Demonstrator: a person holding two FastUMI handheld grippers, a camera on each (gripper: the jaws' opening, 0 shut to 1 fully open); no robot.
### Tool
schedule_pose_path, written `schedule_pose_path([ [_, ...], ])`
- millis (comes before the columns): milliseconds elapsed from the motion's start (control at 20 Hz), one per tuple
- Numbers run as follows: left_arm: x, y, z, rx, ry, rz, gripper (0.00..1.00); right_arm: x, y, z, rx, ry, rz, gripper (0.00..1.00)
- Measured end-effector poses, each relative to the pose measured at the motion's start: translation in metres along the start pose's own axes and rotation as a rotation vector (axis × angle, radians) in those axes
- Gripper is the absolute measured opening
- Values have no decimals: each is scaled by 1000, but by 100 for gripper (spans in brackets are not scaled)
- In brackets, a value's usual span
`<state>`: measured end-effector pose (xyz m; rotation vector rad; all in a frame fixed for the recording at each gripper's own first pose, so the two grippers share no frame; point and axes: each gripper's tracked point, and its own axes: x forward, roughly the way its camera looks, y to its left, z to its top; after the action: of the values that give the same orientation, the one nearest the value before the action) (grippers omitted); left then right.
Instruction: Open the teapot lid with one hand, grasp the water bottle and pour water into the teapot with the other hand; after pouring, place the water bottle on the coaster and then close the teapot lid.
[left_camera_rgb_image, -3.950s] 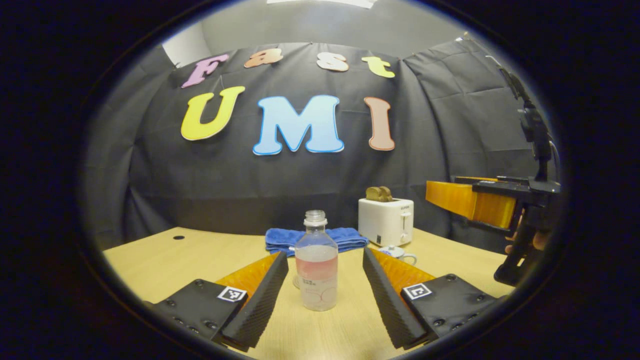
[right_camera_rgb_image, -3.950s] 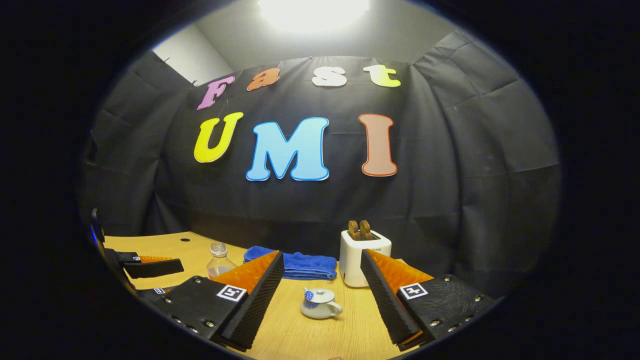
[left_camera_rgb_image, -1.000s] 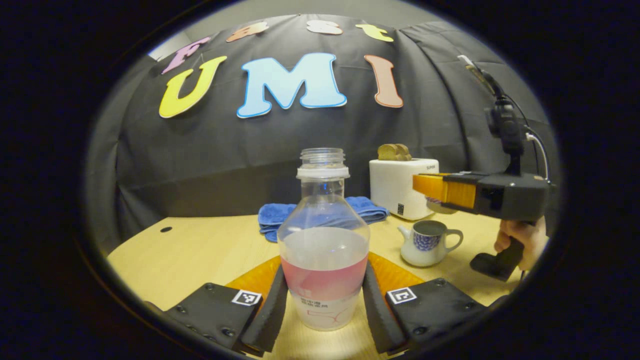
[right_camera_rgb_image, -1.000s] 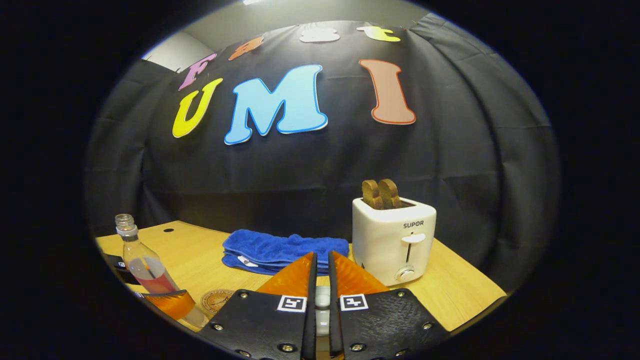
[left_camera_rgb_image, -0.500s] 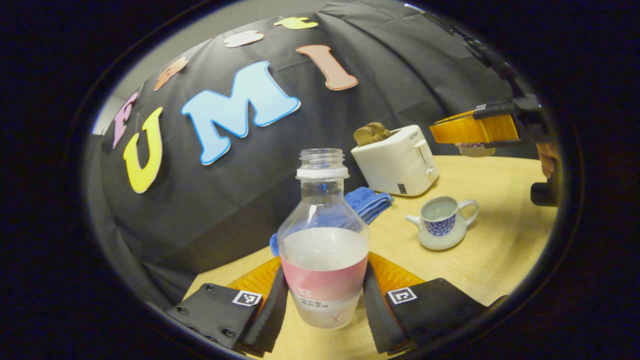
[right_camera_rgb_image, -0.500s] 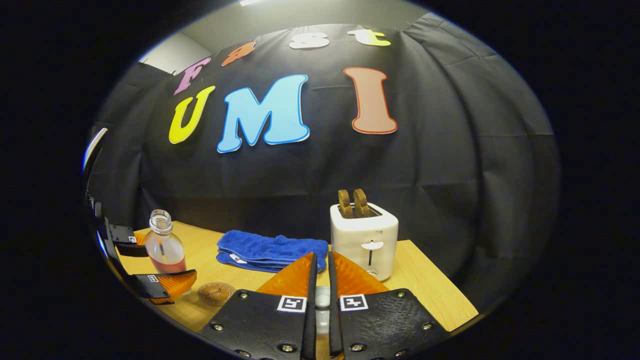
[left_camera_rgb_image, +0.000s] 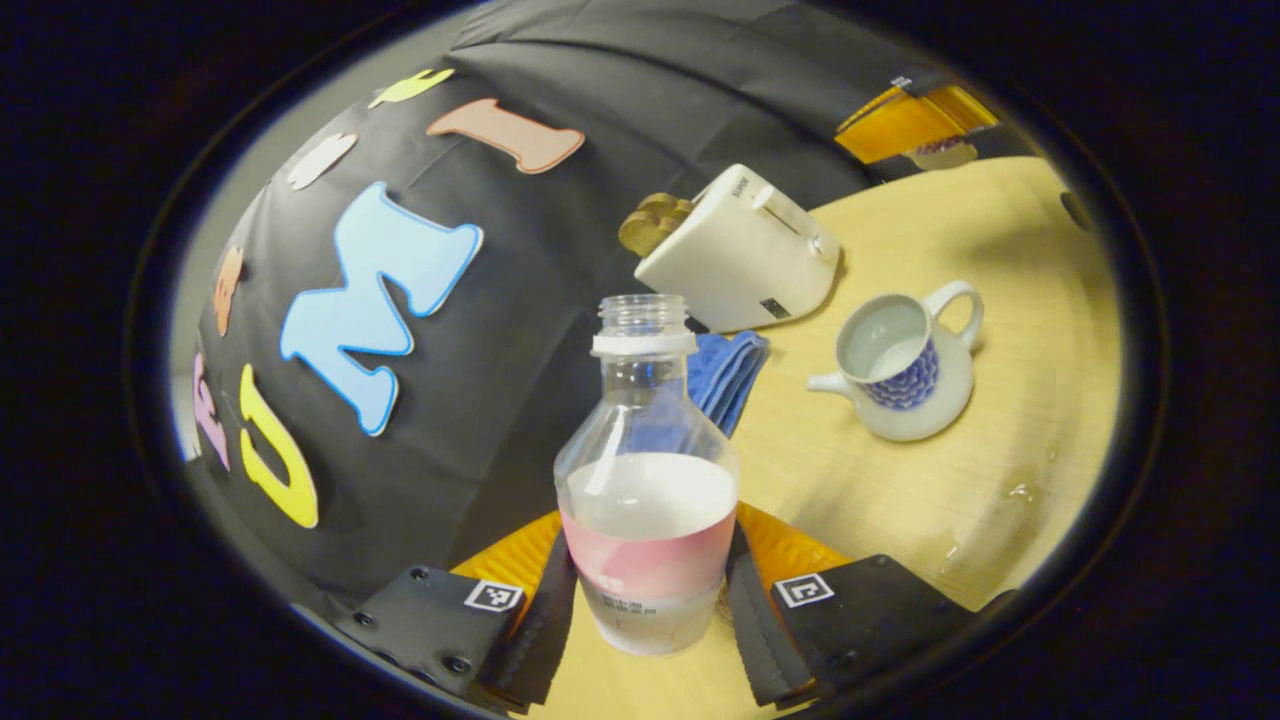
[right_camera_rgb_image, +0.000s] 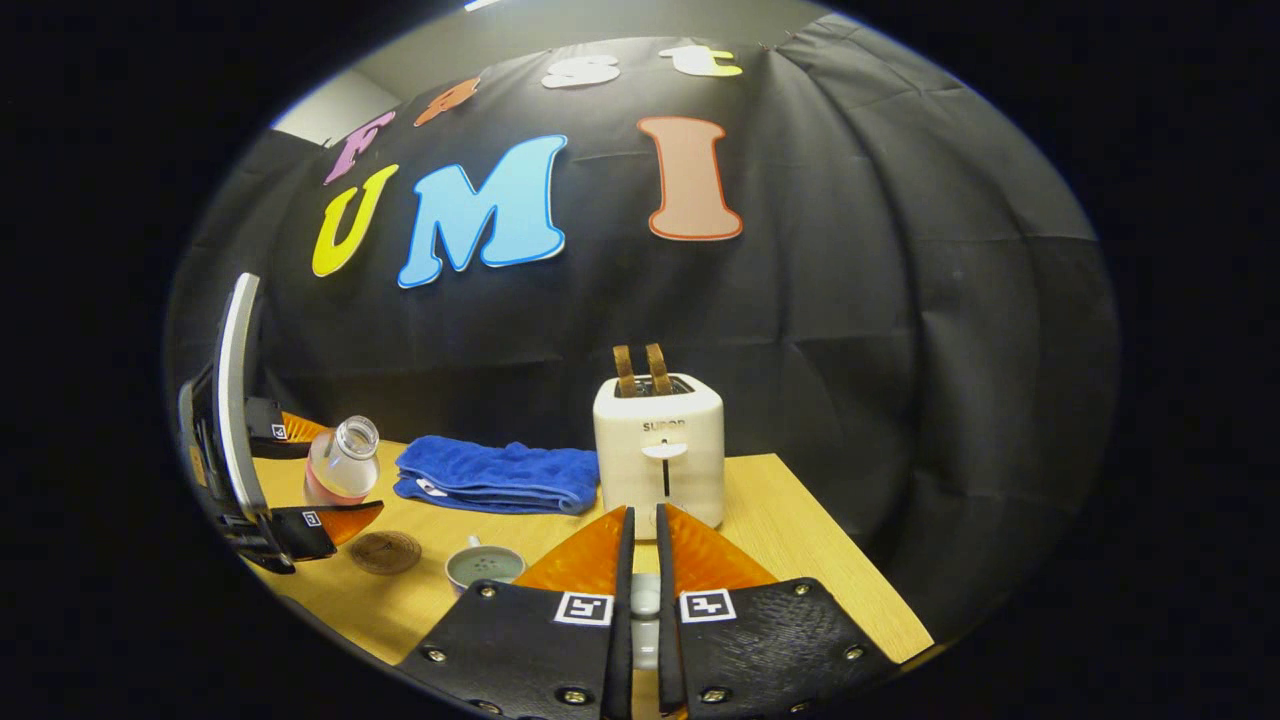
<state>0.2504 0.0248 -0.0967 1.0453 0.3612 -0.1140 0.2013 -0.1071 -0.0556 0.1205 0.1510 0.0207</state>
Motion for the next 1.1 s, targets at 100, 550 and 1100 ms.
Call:
schedule_pose_path([
  [100, 10, 0, 6, 103, 4, 1, 82, 0, -9, -3, 25, 6, -12, 10],
  [550, 15, -1, 20, 477, 49, -31, 83, -2, -21, -6, 52, 8, -35, 10],
  [1100, -6, -20, 45, 813, 37, -33, 83, -3, -24, -3, 57, 0, -39, 10],
])
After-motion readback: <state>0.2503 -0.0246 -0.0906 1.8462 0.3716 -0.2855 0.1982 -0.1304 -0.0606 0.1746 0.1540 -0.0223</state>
